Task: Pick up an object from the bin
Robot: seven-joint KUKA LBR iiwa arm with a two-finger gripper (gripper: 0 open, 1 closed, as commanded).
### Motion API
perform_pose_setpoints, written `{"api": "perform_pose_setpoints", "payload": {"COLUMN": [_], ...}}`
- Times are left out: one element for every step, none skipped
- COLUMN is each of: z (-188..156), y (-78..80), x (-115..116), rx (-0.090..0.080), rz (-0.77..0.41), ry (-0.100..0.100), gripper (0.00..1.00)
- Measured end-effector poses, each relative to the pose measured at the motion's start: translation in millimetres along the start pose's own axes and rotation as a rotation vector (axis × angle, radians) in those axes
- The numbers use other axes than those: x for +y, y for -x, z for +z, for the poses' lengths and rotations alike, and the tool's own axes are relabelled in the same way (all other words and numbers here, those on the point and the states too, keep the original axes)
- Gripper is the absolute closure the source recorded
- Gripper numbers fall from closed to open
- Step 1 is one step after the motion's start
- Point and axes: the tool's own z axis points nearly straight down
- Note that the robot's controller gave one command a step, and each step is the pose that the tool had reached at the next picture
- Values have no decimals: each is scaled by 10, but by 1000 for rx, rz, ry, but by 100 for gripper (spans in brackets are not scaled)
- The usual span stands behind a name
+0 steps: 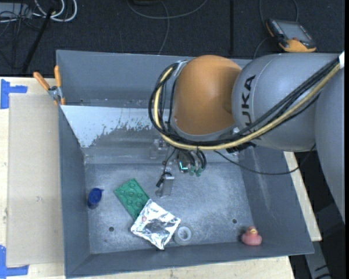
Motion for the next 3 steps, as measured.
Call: {"api": "perform_pose_setpoints", "payload": {"z": [1164,1103,-32], "y": [-80,-57,-437], "x": [217,215,473], "rx": [0,-3,-14], "rz": [129,132,133], "ry": [0,2,5], "gripper": [0,100,100]}}
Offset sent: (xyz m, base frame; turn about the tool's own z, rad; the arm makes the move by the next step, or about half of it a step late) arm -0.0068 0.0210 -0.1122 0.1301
